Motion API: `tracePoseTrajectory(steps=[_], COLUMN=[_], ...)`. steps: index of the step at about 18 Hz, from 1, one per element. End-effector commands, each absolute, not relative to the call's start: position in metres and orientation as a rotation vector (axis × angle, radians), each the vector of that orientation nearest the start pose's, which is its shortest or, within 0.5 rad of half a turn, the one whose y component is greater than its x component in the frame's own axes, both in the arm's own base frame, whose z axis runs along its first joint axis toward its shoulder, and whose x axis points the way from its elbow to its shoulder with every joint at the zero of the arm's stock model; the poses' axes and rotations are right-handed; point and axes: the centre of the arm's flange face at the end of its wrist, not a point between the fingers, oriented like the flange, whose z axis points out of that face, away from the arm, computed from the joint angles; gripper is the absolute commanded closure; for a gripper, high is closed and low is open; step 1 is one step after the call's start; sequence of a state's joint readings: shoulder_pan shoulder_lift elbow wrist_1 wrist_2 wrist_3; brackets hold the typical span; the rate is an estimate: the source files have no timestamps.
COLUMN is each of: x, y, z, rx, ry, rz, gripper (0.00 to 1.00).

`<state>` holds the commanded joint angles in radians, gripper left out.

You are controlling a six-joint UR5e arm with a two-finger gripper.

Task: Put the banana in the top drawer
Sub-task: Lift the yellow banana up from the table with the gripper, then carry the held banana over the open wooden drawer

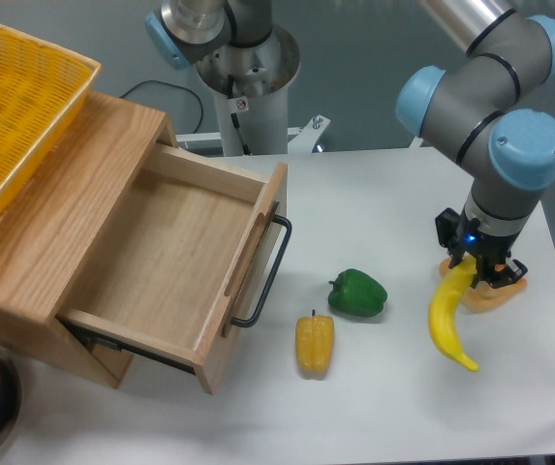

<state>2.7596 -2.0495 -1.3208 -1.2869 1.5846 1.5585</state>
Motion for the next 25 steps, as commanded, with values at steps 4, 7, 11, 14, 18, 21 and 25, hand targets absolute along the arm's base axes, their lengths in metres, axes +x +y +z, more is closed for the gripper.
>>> tracePoseTrajectory(steps=[4, 7, 11, 14, 18, 21, 25], x=[-0.576, -0.561, -0.539, -0.517, -0.485, -0.459, -0.420], y=[0.364, 0.355, 0.349, 0.348, 0.349, 0.353, 0.369], z=[0.383, 0.409, 0.435, 0.454, 0.482, 0.503, 0.528], rx=[-3.098, -3.106, -3.115, -3.111, -3.090, -3.074, -3.042], ry=[0.557, 0.527, 0.438, 0.410, 0.349, 0.313, 0.301], rz=[0.064, 0.040, 0.002, -0.036, -0.066, -0.073, -0.069], gripper=[0.62, 0.62, 0.62, 0.62, 0.62, 0.62, 0.62])
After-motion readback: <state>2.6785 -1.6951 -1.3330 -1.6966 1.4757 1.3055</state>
